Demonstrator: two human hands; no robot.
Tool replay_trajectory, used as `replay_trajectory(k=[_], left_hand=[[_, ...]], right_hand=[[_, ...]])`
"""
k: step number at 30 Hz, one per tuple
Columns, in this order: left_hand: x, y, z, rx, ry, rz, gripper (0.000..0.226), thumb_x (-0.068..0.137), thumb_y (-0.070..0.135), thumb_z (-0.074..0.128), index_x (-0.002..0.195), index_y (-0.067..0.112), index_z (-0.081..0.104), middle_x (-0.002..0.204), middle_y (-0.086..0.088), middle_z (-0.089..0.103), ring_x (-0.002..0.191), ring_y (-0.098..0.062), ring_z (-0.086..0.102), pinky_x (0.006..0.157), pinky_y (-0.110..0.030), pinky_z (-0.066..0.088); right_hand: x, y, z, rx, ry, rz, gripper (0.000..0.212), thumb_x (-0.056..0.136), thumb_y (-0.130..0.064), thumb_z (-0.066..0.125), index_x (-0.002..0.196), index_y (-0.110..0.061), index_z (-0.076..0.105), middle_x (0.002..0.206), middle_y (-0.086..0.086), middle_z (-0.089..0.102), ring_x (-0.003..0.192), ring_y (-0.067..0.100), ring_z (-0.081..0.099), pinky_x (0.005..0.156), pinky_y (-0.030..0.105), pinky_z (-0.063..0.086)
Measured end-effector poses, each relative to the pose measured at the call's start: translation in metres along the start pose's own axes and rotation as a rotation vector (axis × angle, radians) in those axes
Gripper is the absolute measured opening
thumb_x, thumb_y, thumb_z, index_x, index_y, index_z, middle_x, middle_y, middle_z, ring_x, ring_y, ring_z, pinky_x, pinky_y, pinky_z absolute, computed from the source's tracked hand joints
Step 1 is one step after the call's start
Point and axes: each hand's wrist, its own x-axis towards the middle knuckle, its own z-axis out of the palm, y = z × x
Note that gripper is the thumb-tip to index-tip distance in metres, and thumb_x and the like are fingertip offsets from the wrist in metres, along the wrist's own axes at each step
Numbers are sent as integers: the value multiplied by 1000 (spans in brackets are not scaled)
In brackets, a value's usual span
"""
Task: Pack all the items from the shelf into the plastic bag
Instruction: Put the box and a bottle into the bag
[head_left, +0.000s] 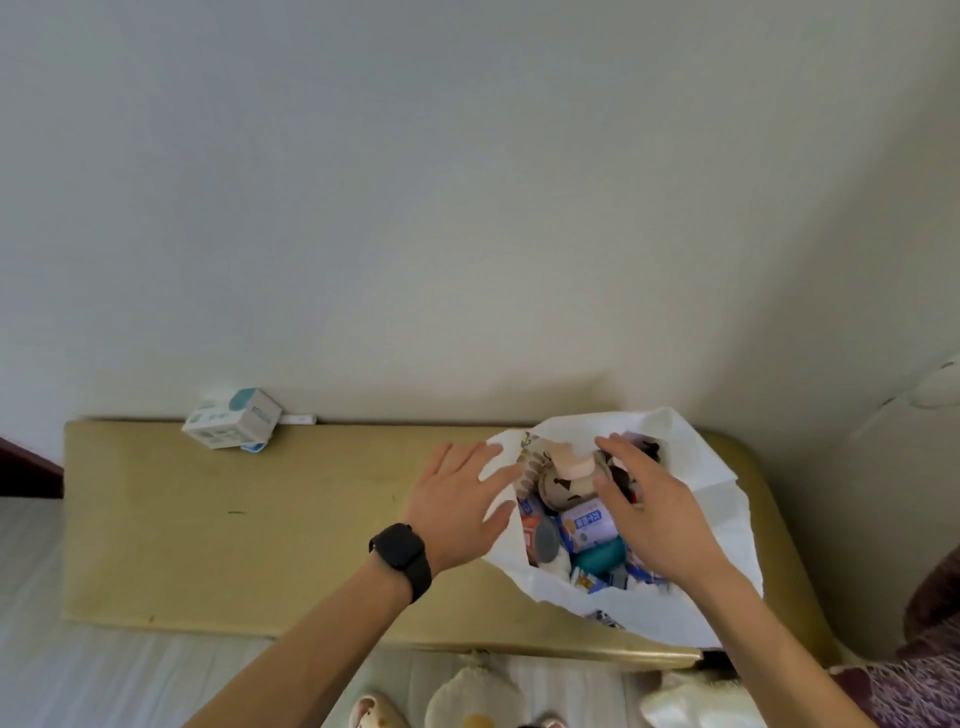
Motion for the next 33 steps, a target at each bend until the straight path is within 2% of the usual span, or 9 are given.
replay_trajectory(k=[4,6,11,15,18,21,25,31,33], left_hand=[[-13,-48,-21,-112,37,-309,48,95,46,40,143,43,36,155,6,33,141,-18,31,117,-40,20],[-27,-71,-26,-137,53,-412,49,95,45,43,143,43,36,154,6,34,138,-18,35,115,-37,23],[-77,-129,-25,-160,32,-644,49,95,44,44,143,42,34,153,7,36,138,-17,35,114,-35,24],[-122,-180,-14,-208,-11,-805,51,95,44,44,144,42,33,154,6,35,141,-17,32,116,-38,23],[-152,-227,4,-229,-66,-889,51,95,44,43,145,41,33,154,4,35,142,-18,31,116,-39,23],[-177,-280,28,-281,-121,-966,52,94,43,44,145,40,33,154,3,35,142,-20,30,116,-39,23],[-205,-355,69,-350,-225,-1042,54,95,43,44,147,38,31,156,-1,31,144,-23,27,117,-42,21],[-233,-435,136,-451,-490,-1071,67,96,47,42,154,39,11,164,-4,9,149,-32,9,120,-53,9],[-240,-449,152,-485,-593,-1056,70,95,50,43,154,41,6,165,-1,0,150,-34,2,120,-55,4]], right_hand=[[3,-47,4,-66,94,-225,36,100,-39,48,136,-37,53,142,-24,42,133,-8,31,109,15,22],[9,-68,15,-119,92,-308,38,100,-42,45,137,-36,54,141,-25,41,136,-7,27,110,18,22],[40,-117,67,-173,-44,-440,40,99,-38,49,139,-40,51,148,-23,40,142,-6,20,113,17,15],[66,-161,126,-223,-188,-540,42,101,-42,42,141,-34,50,151,-14,42,146,4,22,115,21,14],[87,-192,177,-260,-309,-558,45,100,-41,45,145,-33,46,152,-14,40,146,5,22,113,16,11],[109,-220,235,-189,-432,-417,50,96,-43,54,144,-32,44,149,-13,44,140,5,33,109,15,18],[146,-253,327,-33,-608,-69,58,89,-48,64,140,-24,48,144,-8,53,131,7,49,103,22,34],[206,-290,451,-17,-653,215,74,85,-61,62,142,-18,44,145,-2,50,132,17,49,106,33,40],[229,-304,484,61,-657,296,74,84,-65,60,143,-21,47,136,-6,54,125,18,52,101,37,44]])
